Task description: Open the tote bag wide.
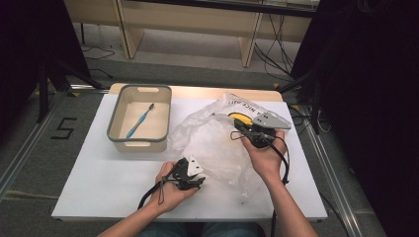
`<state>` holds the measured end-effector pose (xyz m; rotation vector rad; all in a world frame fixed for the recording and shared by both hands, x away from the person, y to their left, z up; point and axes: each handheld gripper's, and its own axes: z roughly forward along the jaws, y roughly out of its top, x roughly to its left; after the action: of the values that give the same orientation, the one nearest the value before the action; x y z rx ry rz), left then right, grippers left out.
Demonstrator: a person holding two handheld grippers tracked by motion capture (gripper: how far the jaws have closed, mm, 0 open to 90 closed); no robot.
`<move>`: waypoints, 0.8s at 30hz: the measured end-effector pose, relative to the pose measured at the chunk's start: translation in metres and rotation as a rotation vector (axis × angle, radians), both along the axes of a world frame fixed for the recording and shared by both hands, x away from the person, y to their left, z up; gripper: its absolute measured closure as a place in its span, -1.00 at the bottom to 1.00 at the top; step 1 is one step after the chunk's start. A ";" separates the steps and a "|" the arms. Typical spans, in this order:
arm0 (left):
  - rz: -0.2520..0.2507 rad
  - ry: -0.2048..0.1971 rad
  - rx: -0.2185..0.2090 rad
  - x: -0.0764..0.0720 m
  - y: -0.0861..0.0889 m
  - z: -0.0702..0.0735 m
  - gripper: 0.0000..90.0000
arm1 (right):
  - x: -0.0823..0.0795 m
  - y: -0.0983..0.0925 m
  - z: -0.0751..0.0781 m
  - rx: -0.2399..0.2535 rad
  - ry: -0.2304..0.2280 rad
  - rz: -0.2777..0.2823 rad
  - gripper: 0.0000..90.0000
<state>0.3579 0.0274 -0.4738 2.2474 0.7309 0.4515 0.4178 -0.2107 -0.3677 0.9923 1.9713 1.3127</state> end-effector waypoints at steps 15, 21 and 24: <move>0.012 -0.010 -0.021 -0.024 0.029 0.014 -0.31 | 0.001 0.000 -0.001 0.000 0.002 0.001 1.00; 0.049 -0.011 -0.049 -0.027 0.047 0.014 -0.34 | 0.001 0.000 -0.001 0.000 -0.001 0.002 1.00; 0.062 -0.017 -0.053 -0.027 0.056 0.015 -0.34 | 0.001 -0.001 -0.001 0.001 -0.001 0.001 1.00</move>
<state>0.3305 0.0833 -0.4584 2.1740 0.7969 0.4750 0.4184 -0.2114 -0.3684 0.9905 1.9709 1.3150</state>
